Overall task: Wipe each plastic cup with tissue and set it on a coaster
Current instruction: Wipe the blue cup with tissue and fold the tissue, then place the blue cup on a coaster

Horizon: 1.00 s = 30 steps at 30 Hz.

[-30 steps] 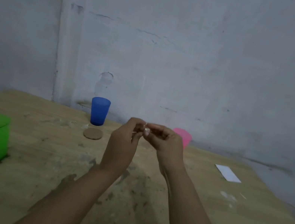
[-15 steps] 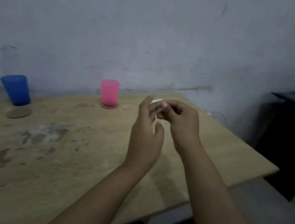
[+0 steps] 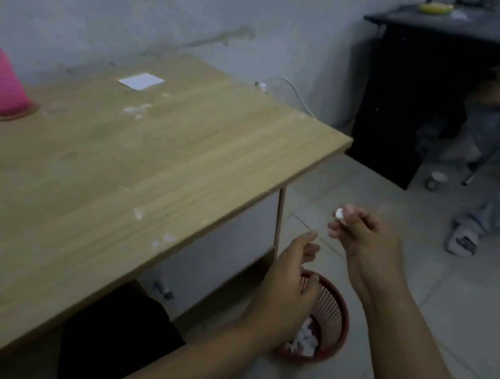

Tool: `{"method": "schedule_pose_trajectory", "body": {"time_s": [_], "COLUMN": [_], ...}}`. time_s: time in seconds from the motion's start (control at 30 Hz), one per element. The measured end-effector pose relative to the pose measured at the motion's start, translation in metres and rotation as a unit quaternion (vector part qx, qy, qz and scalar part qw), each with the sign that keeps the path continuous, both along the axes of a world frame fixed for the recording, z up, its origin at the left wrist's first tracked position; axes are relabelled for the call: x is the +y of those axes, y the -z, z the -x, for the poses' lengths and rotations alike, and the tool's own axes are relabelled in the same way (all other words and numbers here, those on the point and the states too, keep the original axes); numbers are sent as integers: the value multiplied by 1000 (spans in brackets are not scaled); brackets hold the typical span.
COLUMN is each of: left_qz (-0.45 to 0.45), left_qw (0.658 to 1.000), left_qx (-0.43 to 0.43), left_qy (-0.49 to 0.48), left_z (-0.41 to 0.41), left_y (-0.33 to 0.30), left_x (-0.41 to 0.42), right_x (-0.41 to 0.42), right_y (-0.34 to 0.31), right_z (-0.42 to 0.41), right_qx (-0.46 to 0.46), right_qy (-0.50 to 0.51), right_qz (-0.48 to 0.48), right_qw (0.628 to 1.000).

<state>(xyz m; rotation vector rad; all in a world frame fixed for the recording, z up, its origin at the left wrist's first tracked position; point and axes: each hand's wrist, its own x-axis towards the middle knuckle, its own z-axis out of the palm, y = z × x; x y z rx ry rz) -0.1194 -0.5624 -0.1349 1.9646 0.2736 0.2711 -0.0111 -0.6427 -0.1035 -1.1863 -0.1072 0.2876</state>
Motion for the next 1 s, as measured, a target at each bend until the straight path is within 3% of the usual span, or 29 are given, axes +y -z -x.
{"method": "schedule_pose_trajectory", "body": {"time_s": [0.13, 0.3, 0.57, 0.77, 0.9, 1.0], "left_qz": [3, -11, -24, -4, -16, -35], "left_qw": [993, 972, 941, 928, 928, 936], "left_qx": [112, 231, 337, 371, 368, 344], "left_qy": [28, 40, 28, 37, 49, 61], "left_z": [-23, -42, -65, -72, -77, -80], "left_y": [53, 105, 148, 163, 159, 149], "left_x": [5, 20, 42, 50, 49, 47], "right_x": [-19, -23, -3, 6, 8, 13], "right_y": [83, 165, 233, 237, 232, 221], "right_z": [-6, -4, -23, -38, -40, -42], "right_qx": [141, 303, 445, 436, 374, 279], "right_qy": [27, 16, 18, -27, -66, -99], "right_qz": [35, 103, 185, 260, 306, 365], "right_qw": [989, 947, 876, 861, 873, 883]}}
